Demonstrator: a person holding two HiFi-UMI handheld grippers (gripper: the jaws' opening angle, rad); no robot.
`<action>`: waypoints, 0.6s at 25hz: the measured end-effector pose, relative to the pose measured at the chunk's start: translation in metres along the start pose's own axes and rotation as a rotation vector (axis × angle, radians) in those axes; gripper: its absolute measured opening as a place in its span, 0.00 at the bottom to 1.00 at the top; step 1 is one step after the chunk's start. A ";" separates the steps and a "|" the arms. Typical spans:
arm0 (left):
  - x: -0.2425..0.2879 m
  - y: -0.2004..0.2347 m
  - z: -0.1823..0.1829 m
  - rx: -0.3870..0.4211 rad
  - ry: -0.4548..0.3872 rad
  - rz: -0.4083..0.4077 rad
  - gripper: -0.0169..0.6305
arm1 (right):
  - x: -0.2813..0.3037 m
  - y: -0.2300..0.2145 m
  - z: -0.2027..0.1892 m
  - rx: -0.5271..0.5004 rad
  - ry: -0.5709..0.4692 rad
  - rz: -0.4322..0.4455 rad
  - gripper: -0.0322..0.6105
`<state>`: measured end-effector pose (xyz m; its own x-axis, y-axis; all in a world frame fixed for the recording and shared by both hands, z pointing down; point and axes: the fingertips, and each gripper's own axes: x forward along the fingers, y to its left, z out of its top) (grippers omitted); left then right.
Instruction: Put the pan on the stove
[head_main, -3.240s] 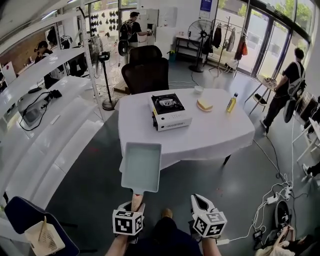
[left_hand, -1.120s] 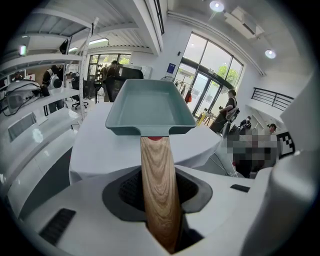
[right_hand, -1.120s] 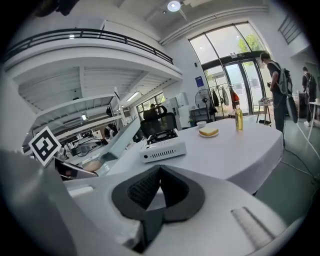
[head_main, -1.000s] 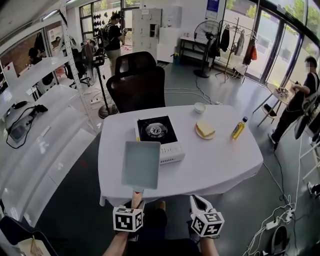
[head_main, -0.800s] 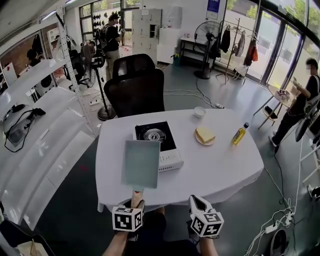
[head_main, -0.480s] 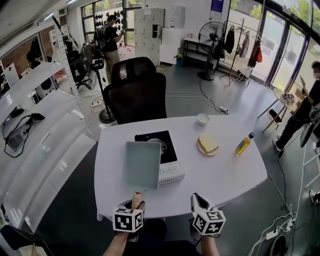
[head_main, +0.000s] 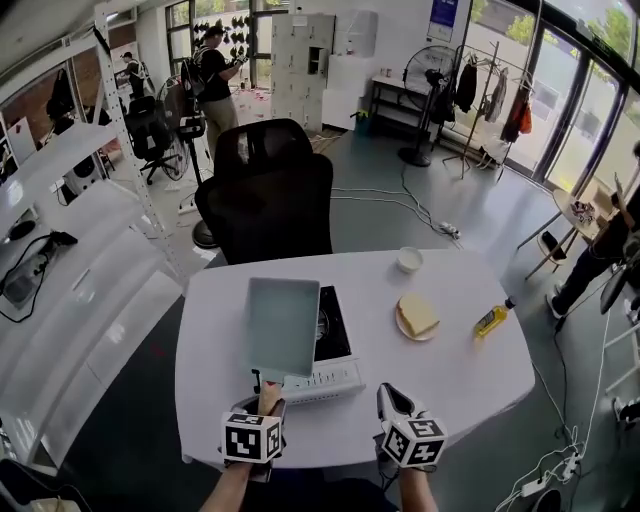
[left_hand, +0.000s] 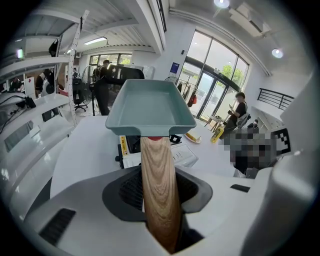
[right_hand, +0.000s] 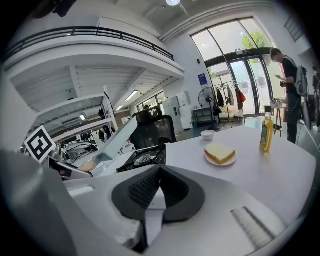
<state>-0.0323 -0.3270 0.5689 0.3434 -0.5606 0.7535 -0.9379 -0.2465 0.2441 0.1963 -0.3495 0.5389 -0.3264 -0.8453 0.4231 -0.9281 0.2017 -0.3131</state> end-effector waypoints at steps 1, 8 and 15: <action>0.004 0.000 0.004 -0.002 -0.002 -0.002 0.22 | 0.006 -0.002 0.004 -0.005 -0.001 0.000 0.05; 0.019 -0.004 0.012 -0.011 0.003 -0.005 0.22 | 0.031 -0.018 0.012 0.000 0.024 0.009 0.05; 0.029 -0.010 0.002 -0.047 0.036 0.026 0.22 | 0.048 -0.024 0.010 -0.026 0.085 0.060 0.05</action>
<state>-0.0124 -0.3425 0.5875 0.3178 -0.5377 0.7810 -0.9480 -0.1946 0.2517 0.2044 -0.3995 0.5577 -0.3950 -0.7863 0.4751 -0.9102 0.2647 -0.3186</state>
